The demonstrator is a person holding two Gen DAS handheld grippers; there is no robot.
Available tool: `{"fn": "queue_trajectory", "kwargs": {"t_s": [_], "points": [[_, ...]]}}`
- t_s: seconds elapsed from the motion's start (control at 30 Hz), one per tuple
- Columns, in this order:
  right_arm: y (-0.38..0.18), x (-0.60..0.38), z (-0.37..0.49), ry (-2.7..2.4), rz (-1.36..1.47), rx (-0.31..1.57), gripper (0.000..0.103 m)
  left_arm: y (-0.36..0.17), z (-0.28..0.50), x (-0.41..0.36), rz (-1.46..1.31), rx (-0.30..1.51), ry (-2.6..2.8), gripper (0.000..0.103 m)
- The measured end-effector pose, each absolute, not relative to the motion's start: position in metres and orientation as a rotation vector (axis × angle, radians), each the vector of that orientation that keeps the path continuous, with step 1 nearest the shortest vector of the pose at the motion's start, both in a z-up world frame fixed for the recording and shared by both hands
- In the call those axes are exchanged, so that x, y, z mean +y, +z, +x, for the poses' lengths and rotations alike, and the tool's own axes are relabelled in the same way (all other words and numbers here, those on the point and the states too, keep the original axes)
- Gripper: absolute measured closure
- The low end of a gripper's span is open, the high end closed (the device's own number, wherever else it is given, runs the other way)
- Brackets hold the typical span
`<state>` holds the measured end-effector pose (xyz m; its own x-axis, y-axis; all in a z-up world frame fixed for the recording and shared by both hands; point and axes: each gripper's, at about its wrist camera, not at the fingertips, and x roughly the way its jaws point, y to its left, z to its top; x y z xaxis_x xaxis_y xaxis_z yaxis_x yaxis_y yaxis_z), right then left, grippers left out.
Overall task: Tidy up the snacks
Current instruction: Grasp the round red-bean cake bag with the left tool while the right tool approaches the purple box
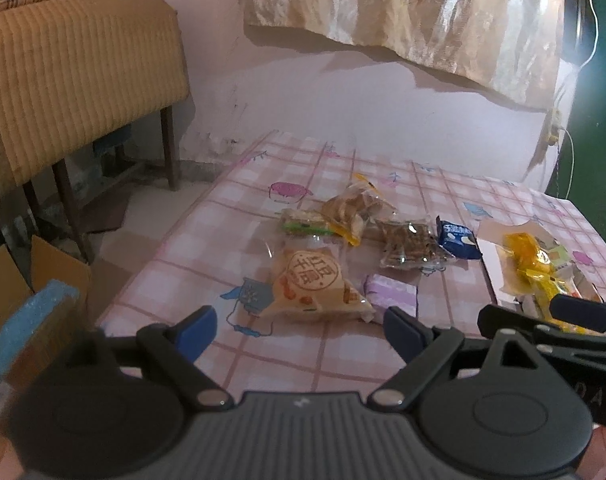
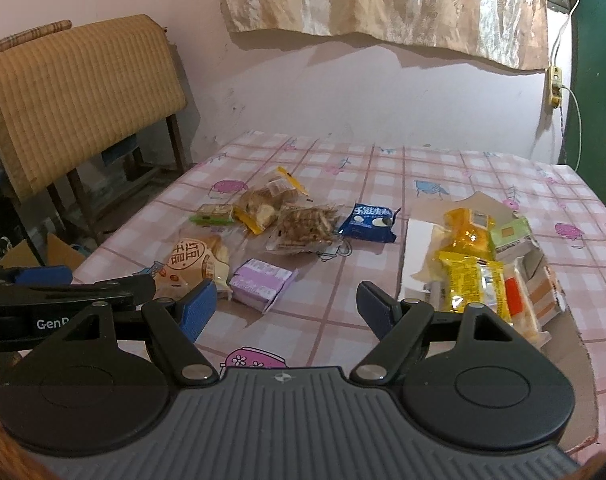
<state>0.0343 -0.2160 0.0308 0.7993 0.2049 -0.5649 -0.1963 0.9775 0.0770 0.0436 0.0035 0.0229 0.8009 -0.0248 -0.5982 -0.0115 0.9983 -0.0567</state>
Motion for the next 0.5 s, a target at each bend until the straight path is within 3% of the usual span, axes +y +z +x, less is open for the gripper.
{"fn": "queue_trajectory", "kwargs": {"t_s": [0.2, 0.5], "points": [[0.024, -0.213, 0.043, 0.217, 0.011, 0.619, 0.003, 0.015, 0.058, 0.007, -0.075, 0.653, 0.007, 0.005], [0.011, -0.215, 0.053, 0.202, 0.015, 0.657, 0.003, -0.001, 0.113, -0.002, -0.080, 0.704, 0.038, 0.004]]}}
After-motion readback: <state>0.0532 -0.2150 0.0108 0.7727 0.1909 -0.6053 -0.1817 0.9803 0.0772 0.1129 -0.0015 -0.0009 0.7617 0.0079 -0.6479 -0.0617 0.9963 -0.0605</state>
